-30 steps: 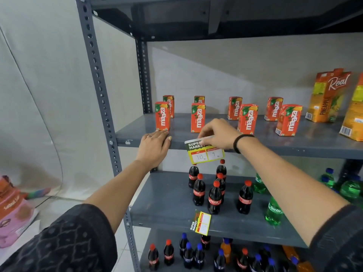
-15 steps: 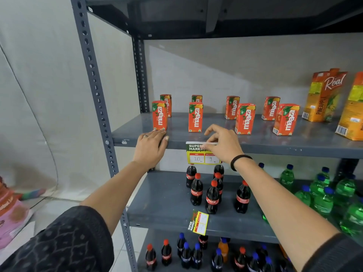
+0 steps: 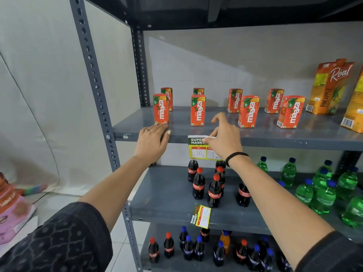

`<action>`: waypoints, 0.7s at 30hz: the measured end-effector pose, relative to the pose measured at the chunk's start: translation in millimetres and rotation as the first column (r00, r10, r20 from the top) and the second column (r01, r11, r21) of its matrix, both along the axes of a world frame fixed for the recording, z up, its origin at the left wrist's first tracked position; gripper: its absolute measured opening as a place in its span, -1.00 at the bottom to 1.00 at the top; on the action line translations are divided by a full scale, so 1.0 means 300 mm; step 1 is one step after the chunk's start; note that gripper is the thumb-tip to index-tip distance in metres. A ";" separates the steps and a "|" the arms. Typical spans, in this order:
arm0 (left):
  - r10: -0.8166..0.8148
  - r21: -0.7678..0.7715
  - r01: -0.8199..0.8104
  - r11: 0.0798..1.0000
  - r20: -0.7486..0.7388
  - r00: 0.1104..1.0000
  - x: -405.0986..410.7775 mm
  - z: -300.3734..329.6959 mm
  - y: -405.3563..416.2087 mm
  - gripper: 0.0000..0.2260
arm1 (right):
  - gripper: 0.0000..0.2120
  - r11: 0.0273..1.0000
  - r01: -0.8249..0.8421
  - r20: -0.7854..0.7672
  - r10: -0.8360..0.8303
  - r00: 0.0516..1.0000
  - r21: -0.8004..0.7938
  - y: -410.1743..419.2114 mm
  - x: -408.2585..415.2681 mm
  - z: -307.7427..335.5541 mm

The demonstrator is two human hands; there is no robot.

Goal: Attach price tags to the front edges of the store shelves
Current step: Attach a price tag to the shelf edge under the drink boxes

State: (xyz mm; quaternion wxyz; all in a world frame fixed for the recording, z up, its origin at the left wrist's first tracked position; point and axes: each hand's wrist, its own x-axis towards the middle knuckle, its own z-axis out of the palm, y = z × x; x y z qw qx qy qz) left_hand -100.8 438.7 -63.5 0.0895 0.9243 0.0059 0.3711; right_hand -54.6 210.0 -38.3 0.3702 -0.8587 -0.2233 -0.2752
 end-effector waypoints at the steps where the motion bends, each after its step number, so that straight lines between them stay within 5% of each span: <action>1: -0.001 -0.002 0.001 1.000 0.001 1.000 0.000 0.000 0.000 -0.62 | -0.50 1.000 0.012 0.006 -0.012 1.000 0.002 0.002 -0.002 0.000; 13: -0.003 0.010 0.003 1.000 0.009 1.000 -0.001 0.001 0.002 -0.61 | -0.24 0.957 0.285 0.040 -0.284 0.958 -0.049 -0.045 0.016 -0.017; 21: -0.023 0.017 0.022 1.000 0.066 0.998 0.008 -0.004 0.004 -0.63 | -0.43 0.970 0.232 0.256 -0.241 0.936 0.067 -0.055 -0.007 -0.117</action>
